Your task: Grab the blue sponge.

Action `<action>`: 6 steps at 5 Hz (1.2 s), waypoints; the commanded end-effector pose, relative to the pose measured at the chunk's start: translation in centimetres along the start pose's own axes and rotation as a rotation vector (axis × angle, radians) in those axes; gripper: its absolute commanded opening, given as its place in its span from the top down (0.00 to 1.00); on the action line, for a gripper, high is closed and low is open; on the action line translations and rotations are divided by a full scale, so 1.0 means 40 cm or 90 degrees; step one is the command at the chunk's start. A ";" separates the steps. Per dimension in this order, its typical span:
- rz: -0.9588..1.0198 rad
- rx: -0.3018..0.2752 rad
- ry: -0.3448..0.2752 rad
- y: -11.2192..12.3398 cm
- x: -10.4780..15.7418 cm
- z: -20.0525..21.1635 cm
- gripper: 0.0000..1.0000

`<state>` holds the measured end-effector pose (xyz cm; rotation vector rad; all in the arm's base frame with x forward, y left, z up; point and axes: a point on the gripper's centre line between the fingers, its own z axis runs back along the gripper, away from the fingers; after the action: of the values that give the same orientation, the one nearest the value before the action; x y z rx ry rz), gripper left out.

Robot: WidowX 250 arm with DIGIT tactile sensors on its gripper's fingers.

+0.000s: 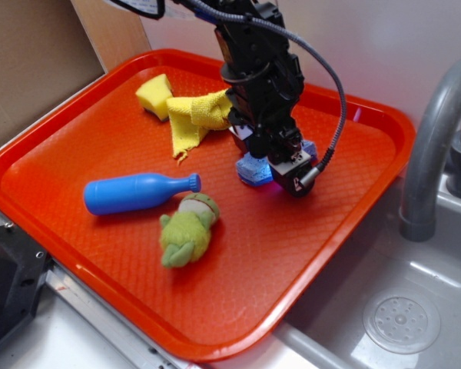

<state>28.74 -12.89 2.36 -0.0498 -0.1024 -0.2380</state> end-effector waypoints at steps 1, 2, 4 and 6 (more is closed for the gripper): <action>0.004 0.038 0.000 -0.013 -0.009 0.006 1.00; 0.000 0.061 0.011 0.006 -0.010 0.050 1.00; 0.073 0.070 0.042 0.112 -0.065 0.310 1.00; 0.208 0.061 0.007 0.195 -0.171 0.512 1.00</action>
<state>22.32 -2.06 20.19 0.0367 -0.0324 0.0786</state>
